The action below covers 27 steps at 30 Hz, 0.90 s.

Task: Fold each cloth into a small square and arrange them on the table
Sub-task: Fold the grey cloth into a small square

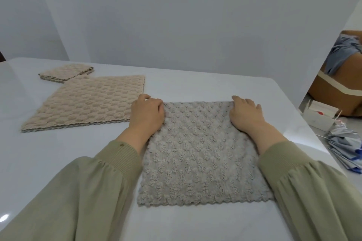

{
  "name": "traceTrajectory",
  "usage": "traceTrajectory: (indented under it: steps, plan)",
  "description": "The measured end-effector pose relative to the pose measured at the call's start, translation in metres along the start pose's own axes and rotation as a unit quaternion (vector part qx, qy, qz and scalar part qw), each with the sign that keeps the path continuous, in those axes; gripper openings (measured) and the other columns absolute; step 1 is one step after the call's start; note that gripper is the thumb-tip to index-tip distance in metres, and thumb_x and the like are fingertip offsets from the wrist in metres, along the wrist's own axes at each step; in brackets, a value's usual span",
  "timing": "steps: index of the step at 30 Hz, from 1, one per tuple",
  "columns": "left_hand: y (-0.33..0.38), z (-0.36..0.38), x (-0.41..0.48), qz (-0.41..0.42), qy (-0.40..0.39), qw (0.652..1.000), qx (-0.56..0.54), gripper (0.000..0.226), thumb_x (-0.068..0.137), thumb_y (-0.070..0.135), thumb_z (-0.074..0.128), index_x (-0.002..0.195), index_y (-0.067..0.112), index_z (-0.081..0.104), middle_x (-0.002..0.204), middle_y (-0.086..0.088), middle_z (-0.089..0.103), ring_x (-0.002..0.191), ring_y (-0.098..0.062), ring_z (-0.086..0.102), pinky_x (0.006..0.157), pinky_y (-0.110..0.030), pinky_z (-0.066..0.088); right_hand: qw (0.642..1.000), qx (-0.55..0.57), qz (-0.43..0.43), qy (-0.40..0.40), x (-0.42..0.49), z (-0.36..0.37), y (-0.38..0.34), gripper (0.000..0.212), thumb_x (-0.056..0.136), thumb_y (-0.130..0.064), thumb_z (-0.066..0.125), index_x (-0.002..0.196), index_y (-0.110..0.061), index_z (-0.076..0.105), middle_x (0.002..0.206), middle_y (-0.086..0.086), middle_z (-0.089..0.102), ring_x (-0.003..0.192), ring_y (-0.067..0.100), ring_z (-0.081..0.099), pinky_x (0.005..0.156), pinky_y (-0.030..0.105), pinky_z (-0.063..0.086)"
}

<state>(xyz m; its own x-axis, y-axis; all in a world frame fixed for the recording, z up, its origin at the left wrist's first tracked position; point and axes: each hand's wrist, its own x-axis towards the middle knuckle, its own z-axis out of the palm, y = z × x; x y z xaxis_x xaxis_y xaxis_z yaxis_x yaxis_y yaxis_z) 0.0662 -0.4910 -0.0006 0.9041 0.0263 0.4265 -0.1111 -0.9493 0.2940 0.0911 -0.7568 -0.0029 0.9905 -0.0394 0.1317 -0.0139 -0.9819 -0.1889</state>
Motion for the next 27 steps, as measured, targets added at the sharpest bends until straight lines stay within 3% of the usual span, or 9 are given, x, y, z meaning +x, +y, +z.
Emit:
traceTrajectory:
  steps: [3, 6, 8, 11, 16, 18, 21, 24, 27]
  plan:
    - [0.000, 0.002, 0.005, -0.018, -0.035, 0.999, 0.034, 0.033, 0.094, 0.023, 0.042, 0.119, 0.013, 0.061, 0.113, -0.006, 0.062, 0.116, -0.026, 0.041, 0.089, -0.038, 0.040, 0.999, -0.027, 0.000, 0.017, -0.002, -0.003, -0.001, 0.052, 0.093, -0.017, 0.032, 0.145, -0.011, 0.026, 0.144, 0.016, 0.035, 0.131, 0.035, 0.029, 0.109, 0.048, 0.021]
    - [-0.001, 0.000, 0.007, -0.027, -0.055, 0.997, 0.053, 0.038, 0.090, 0.017, 0.044, 0.127, 0.015, 0.055, 0.122, -0.007, 0.057, 0.117, -0.028, 0.039, 0.086, -0.037, 0.038, 0.999, -0.038, 0.001, 0.030, -0.003, -0.009, -0.005, 0.046, 0.090, -0.017, 0.039, 0.135, -0.010, 0.041, 0.133, 0.015, 0.044, 0.123, 0.035, 0.035, 0.104, 0.043, 0.026]
    - [0.001, -0.001, 0.004, -0.023, -0.047, 0.997, 0.048, 0.036, 0.087, 0.011, 0.046, 0.121, 0.014, 0.059, 0.117, -0.007, 0.058, 0.113, -0.028, 0.040, 0.084, -0.036, 0.038, 0.998, -0.037, 0.000, 0.057, -0.005, -0.012, -0.006, 0.032, 0.086, -0.015, 0.045, 0.117, -0.008, 0.054, 0.118, 0.015, 0.051, 0.112, 0.033, 0.039, 0.095, 0.040, 0.031]
    - [0.001, -0.005, -0.001, -0.023, 0.004, 1.000, -0.019, 0.023, 0.083, 0.004, 0.049, 0.101, 0.011, 0.062, 0.103, -0.005, 0.061, 0.103, -0.024, 0.041, 0.077, -0.031, 0.035, 0.989, -0.018, 0.016, 0.144, -0.011, -0.016, -0.003, 0.022, 0.076, -0.006, 0.053, 0.098, -0.005, 0.059, 0.103, 0.015, 0.053, 0.100, 0.033, 0.043, 0.078, 0.036, 0.031]
    - [0.000, -0.015, -0.011, -0.051, 0.077, 0.989, -0.115, 0.018, 0.080, -0.002, 0.054, 0.086, 0.012, 0.064, 0.087, 0.001, 0.057, 0.098, -0.022, 0.044, 0.072, -0.026, 0.029, 0.979, 0.064, 0.037, 0.188, -0.024, -0.025, 0.001, 0.025, 0.073, 0.006, 0.049, 0.091, -0.002, 0.065, 0.102, 0.017, 0.050, 0.093, 0.034, 0.047, 0.068, 0.034, 0.037]
    - [0.001, -0.019, -0.019, -0.065, 0.074, 0.986, -0.134, 0.018, 0.080, 0.001, 0.057, 0.085, 0.014, 0.067, 0.081, 0.003, 0.054, 0.094, -0.022, 0.046, 0.071, -0.027, 0.030, 0.974, 0.085, 0.044, 0.204, -0.030, -0.032, -0.001, 0.025, 0.074, 0.008, 0.046, 0.088, 0.000, 0.066, 0.101, 0.015, 0.048, 0.086, 0.034, 0.049, 0.064, 0.036, 0.044]
    - [0.006, -0.027, -0.032, -0.098, 0.054, 0.976, -0.189, 0.016, 0.082, 0.007, 0.058, 0.083, 0.022, 0.065, 0.068, 0.005, 0.054, 0.078, -0.018, 0.051, 0.062, -0.028, 0.036, 0.979, 0.072, 0.072, 0.178, -0.038, -0.043, -0.001, 0.021, 0.077, 0.007, 0.047, 0.085, -0.001, 0.065, 0.095, 0.010, 0.041, 0.074, 0.030, 0.047, 0.058, 0.033, 0.042]
    - [0.016, -0.036, -0.048, -0.134, 0.051, 0.950, -0.279, 0.012, 0.085, 0.011, 0.058, 0.083, 0.020, 0.066, 0.060, 0.001, 0.057, 0.060, -0.015, 0.052, 0.056, -0.024, 0.039, 0.987, 0.029, 0.104, 0.118, -0.049, -0.051, 0.005, 0.015, 0.078, 0.003, 0.048, 0.081, -0.005, 0.060, 0.092, 0.007, 0.042, 0.068, 0.028, 0.047, 0.054, 0.028, 0.035]
    - [0.028, -0.044, -0.063, -0.204, 0.025, 0.857, -0.472, 0.017, 0.087, 0.002, 0.053, 0.087, 0.012, 0.066, 0.059, -0.010, 0.062, 0.045, -0.017, 0.048, 0.046, -0.024, 0.039, 0.989, 0.019, 0.129, 0.077, -0.058, -0.051, 0.011, 0.017, 0.077, 0.000, 0.048, 0.064, -0.011, 0.045, 0.072, 0.006, 0.048, 0.065, 0.025, 0.048, 0.050, 0.024, 0.031]
